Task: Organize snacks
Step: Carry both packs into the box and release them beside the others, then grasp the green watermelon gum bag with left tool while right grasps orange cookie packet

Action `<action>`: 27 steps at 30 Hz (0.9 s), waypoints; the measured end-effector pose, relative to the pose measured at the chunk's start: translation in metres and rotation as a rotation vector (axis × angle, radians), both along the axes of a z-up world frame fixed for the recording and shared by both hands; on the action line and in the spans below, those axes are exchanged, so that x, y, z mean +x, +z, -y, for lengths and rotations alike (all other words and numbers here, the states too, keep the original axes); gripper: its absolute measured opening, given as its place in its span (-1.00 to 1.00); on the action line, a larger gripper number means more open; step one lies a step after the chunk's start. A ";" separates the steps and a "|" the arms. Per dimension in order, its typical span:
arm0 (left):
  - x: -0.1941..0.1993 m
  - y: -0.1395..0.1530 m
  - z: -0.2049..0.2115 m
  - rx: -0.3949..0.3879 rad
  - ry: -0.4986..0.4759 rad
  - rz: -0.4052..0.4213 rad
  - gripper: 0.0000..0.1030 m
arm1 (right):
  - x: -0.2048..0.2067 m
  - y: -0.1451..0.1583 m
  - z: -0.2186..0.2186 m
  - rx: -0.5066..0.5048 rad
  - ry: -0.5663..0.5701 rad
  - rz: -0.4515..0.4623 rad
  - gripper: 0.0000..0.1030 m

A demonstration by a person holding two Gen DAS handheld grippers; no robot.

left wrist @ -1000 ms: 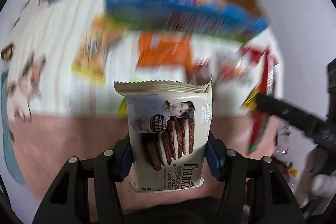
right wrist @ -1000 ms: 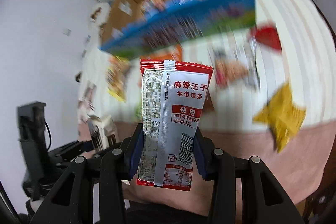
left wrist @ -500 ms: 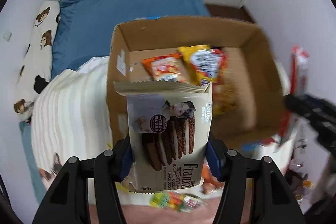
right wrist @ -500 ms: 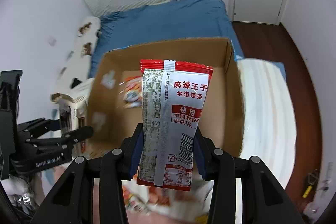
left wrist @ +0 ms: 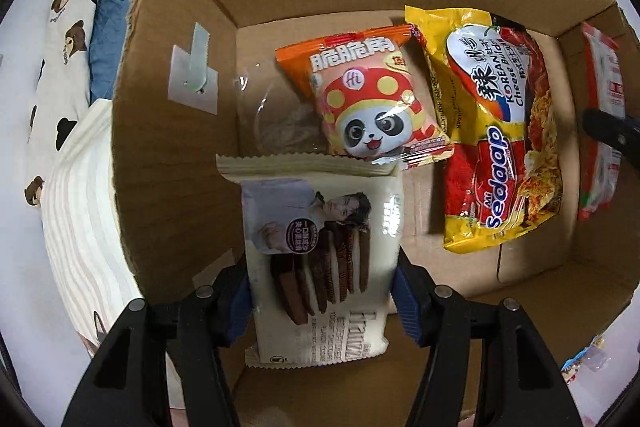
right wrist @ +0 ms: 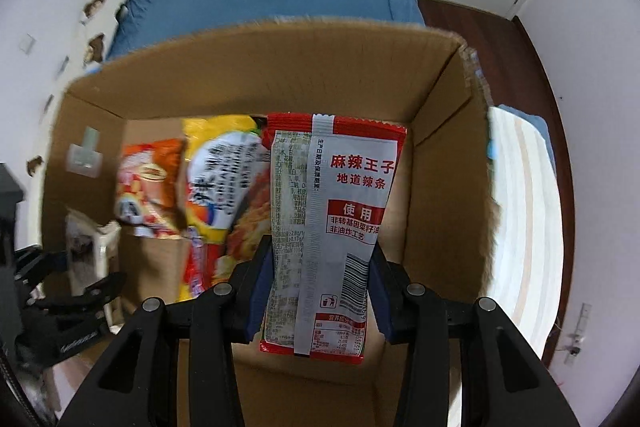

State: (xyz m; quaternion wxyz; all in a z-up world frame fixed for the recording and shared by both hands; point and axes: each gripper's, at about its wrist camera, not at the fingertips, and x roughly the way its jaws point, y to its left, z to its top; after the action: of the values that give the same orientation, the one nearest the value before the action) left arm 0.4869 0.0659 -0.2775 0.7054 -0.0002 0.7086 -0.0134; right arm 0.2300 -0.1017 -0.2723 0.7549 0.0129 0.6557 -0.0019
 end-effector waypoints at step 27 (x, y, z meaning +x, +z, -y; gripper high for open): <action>-0.044 0.099 0.003 -0.079 0.091 0.314 0.82 | -0.076 0.054 -0.011 0.075 -0.025 0.141 0.93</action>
State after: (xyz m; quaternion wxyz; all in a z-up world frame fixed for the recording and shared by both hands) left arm 0.4430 0.0631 -0.1786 0.8067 -0.0581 0.5880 -0.0092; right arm 0.1539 -0.0911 -0.2188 0.7981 0.0492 0.6003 0.0141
